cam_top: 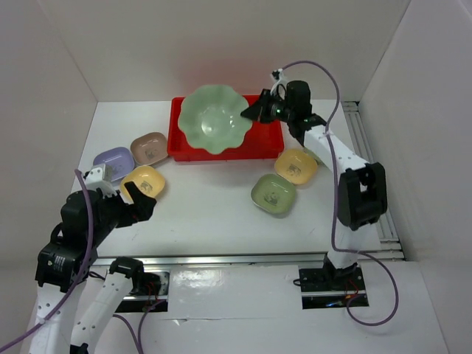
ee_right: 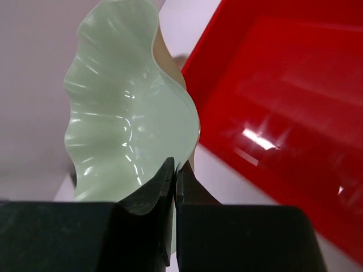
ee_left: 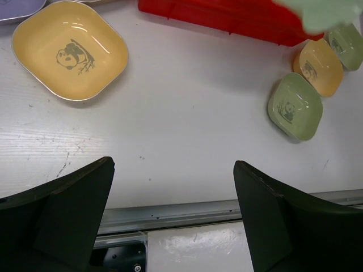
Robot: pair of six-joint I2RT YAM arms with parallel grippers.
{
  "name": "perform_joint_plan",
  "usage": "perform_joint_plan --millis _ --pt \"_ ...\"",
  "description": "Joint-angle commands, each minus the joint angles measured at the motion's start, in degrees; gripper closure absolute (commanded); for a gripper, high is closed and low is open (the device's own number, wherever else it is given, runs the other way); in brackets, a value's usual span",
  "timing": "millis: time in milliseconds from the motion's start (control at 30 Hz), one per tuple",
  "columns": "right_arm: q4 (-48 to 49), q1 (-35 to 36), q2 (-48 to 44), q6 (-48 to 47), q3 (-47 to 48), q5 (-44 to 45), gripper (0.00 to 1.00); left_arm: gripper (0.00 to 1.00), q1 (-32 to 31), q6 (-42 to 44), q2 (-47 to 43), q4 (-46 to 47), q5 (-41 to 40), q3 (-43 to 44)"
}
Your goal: Place the plates into the plastic bin on the countertop
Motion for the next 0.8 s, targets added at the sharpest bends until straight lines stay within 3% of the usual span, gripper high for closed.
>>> perform_joint_plan --millis 0,267,367,667,767 --pt "4.8 -2.9 8.3 6.3 10.6 3.5 1.00 0.00 -0.2 0.6 -0.2 2.8 1.8 -0.5" --pt "9.0 -6.7 27.8 11.9 23.6 7.0 1.00 0.00 -0.2 0.6 0.5 3.3 2.3 -0.5" --pt "6.3 -7.3 34.0 12.7 29.6 6.5 1.00 0.00 0.3 0.6 0.5 3.3 2.3 -0.5" --pt "3.4 -7.9 38.9 11.4 34.9 7.7 1.00 0.00 0.3 0.6 1.0 3.3 2.3 -1.1" --pt "2.9 -7.9 39.6 11.4 34.9 6.6 0.94 0.00 0.3 0.6 1.5 3.3 2.3 -1.1"
